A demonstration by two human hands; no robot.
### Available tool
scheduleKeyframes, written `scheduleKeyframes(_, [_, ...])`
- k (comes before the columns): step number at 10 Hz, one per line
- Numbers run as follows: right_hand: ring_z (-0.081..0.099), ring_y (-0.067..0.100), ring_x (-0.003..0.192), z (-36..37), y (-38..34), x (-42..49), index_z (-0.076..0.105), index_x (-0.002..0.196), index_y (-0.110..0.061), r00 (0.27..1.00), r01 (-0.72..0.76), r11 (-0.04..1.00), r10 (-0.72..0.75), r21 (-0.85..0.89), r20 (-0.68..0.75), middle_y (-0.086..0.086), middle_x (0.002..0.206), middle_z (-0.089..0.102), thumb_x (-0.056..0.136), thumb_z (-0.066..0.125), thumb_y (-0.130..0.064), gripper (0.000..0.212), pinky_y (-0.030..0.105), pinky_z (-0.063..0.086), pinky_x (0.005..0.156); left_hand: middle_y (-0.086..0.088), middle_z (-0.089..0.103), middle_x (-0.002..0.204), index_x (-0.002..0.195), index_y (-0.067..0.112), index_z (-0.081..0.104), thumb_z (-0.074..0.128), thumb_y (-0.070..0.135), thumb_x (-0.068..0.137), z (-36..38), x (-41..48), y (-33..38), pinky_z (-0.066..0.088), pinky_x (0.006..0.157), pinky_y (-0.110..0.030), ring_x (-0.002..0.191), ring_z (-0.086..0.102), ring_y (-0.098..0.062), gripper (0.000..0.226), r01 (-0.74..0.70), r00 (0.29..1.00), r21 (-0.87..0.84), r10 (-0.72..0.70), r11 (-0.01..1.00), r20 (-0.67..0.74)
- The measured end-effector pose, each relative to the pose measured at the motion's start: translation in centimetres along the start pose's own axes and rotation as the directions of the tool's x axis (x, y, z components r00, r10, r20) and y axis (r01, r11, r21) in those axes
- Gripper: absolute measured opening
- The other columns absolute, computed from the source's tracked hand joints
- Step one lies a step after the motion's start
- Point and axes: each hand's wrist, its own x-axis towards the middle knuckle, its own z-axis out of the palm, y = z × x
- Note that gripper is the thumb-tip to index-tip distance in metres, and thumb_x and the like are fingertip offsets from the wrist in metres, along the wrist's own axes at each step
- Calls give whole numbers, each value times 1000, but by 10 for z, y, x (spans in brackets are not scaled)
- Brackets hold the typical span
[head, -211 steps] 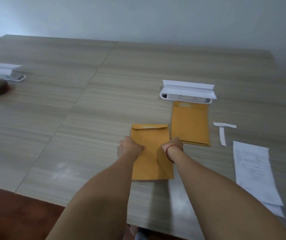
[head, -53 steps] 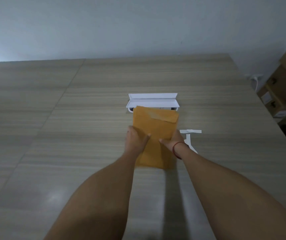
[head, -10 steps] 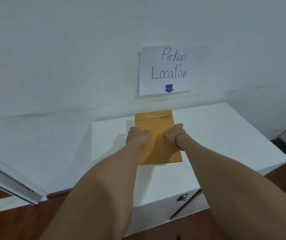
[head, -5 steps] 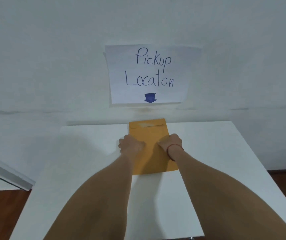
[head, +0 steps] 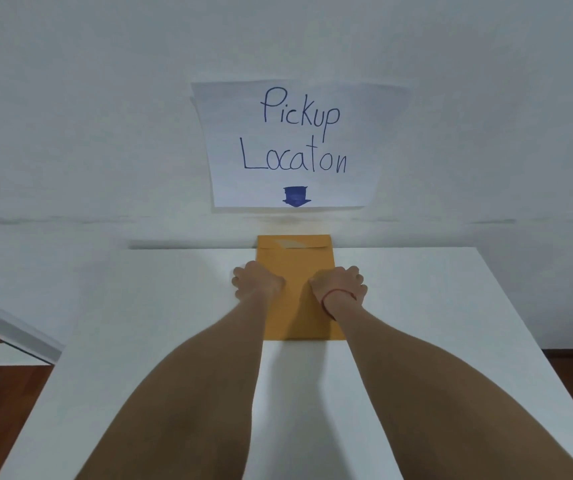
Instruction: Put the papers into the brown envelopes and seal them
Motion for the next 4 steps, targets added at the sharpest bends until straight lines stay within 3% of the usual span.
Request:
scheduleKeyframes(1, [44, 25, 120, -3, 3, 0, 53, 126, -11, 999, 47, 995, -47, -85, 6, 9, 130, 43, 94, 43, -47, 49, 34, 33, 100, -12, 45, 133, 125, 7, 48, 64, 40, 85, -2, -3, -1, 41, 98, -35, 126, 43, -27, 54, -8, 1000, -12, 8, 1000, -3])
scheduleKeyframes(3, [40, 28, 129, -9, 13, -13, 43, 136, -11, 988, 155, 985, -153, -69, 33, 9, 139, 43, 93, 41, -48, 57, 40, 31, 104, -11, 54, 127, 120, 5, 55, 53, 44, 91, -8, -27, -21, 45, 95, -39, 120, 51, -29, 49, -98, 993, -9, 97, 995, -69])
scheduleKeyframes(4, [26, 27, 143, -12, 18, -28, 34, 146, -14, 970, 236, 970, -232, -50, 69, 8, 156, 24, 94, 41, -49, 63, 43, 25, 112, -10, 57, 125, 120, 6, 55, 48, 49, 92, -11, -47, -36, 45, 94, -38, 120, 53, -28, 52, -153, 983, 58, 158, 987, -96])
